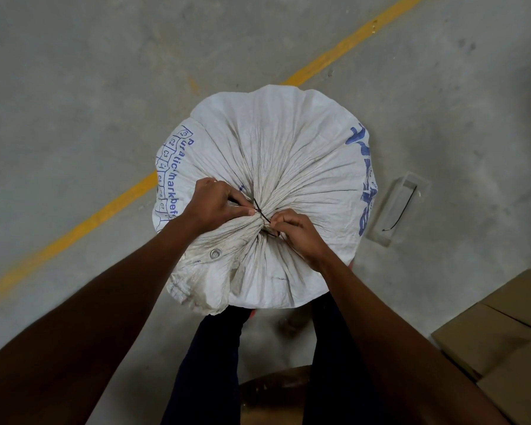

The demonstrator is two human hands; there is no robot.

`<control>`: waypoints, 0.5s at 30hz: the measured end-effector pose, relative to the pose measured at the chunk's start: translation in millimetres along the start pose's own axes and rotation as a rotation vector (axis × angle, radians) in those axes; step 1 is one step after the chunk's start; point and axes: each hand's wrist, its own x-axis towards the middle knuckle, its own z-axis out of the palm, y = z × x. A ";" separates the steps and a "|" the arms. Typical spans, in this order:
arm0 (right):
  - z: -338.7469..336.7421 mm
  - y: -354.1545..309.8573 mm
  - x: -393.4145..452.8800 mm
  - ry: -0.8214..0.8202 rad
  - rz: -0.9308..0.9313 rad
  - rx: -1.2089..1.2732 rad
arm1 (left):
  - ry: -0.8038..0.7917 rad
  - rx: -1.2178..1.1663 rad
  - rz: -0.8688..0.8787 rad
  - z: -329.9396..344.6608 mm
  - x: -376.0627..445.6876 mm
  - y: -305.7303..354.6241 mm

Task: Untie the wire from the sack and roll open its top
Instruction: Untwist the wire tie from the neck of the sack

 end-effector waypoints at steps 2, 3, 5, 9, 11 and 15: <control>-0.8 2.7 2.2 0.021 0.041 0.033 | -0.011 0.002 -0.007 0.7 1.0 0.3; -0.7 4.3 3.1 0.034 0.060 0.054 | -0.015 0.005 -0.010 0.5 1.4 0.1; -1.0 7.0 2.7 0.051 0.098 0.095 | -0.011 0.000 -0.018 -0.4 2.1 -1.9; -6.1 3.3 -3.7 0.051 0.050 0.101 | -0.013 -0.018 -0.029 0.0 3.2 -4.6; -8.6 3.7 -1.1 0.028 0.002 0.076 | -0.015 -0.022 -0.030 -1.0 4.0 -4.4; -14.9 -4.6 5.9 -0.054 0.078 0.065 | -0.027 -0.032 -0.037 -2.7 5.0 -6.0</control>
